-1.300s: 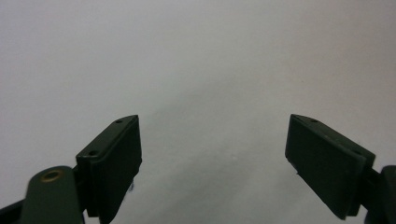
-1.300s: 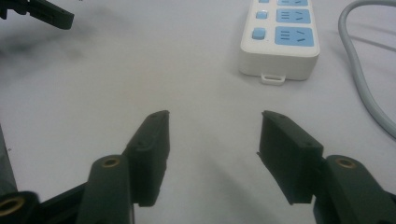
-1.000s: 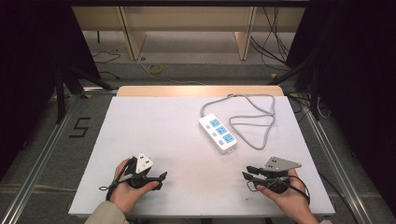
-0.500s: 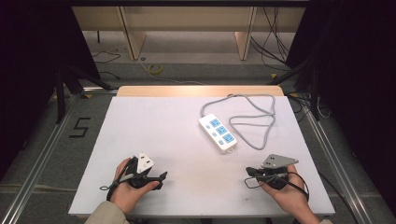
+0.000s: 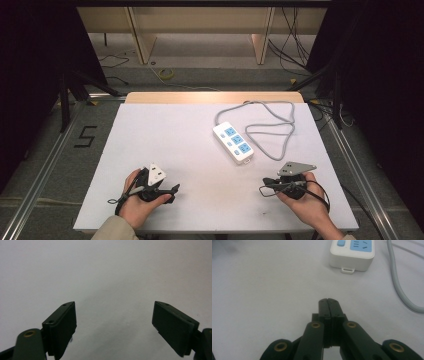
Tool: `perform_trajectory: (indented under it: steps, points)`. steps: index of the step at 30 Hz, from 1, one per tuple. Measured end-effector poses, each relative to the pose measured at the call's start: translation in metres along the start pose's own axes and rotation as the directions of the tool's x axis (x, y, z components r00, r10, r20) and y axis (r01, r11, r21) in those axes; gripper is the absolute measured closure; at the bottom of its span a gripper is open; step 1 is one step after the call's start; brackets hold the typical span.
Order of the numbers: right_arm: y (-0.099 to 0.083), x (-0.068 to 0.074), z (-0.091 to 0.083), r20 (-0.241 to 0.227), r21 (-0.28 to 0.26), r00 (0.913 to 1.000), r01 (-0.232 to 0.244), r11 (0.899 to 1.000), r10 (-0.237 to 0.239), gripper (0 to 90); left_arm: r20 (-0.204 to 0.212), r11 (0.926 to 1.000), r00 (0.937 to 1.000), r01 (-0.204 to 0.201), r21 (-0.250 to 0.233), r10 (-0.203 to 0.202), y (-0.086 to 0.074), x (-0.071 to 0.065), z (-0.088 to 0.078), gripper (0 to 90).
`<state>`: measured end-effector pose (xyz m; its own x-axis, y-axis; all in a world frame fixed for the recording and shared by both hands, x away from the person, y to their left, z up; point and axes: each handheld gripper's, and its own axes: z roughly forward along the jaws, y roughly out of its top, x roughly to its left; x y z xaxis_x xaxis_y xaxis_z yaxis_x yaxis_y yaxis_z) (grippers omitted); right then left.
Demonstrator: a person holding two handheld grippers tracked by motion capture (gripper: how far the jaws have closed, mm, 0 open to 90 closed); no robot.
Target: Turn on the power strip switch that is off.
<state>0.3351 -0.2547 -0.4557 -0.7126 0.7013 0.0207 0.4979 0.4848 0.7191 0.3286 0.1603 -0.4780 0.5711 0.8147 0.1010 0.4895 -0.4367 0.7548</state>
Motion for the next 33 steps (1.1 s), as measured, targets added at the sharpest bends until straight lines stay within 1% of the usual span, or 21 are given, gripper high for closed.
perform_trajectory:
  steps: [4,6,10,20,24,27,33]
  points:
    - [0.003,-0.001,0.001,-0.002,0.008,0.9999,-0.017,1.0,0.017,90.0,-0.005,1.0,1.0,0.003,0.001,-0.003,0.0,0.001,0.0,19.6]
    - [0.004,-0.002,0.001,0.0,0.009,0.9999,-0.015,1.0,0.015,90.0,-0.005,1.0,1.0,-0.001,0.005,0.001,0.0,0.001,-0.001,19.6]
    - [0.008,-0.003,0.001,0.006,0.008,0.9996,-0.027,1.0,0.027,90.0,-0.008,1.0,1.0,0.003,-0.002,-0.003,0.0,0.0,-0.001,19.8]
    - [0.015,-0.004,0.004,0.011,0.024,0.9996,-0.027,0.999,0.026,90.0,-0.007,1.0,1.0,-0.003,-0.003,0.003,0.0,0.0,0.0,19.9]
    - [0.018,-0.004,0.005,0.012,0.023,0.9996,-0.025,0.999,0.025,90.0,-0.012,0.9999,0.9999,-0.001,-0.011,0.001,0.0,0.0,0.0,19.7]
    - [0.019,-0.004,0.005,0.013,0.024,0.9996,-0.024,0.999,0.023,90.0,-0.013,0.9999,0.9999,-0.006,-0.008,0.006,0.0,0.0,-0.001,19.8]
    - [0.022,-0.004,0.007,0.014,0.032,0.9995,-0.027,0.999,0.027,90.0,-0.011,1.0,0.9999,-0.002,-0.009,0.002,0.0,0.0,0.0,19.8]
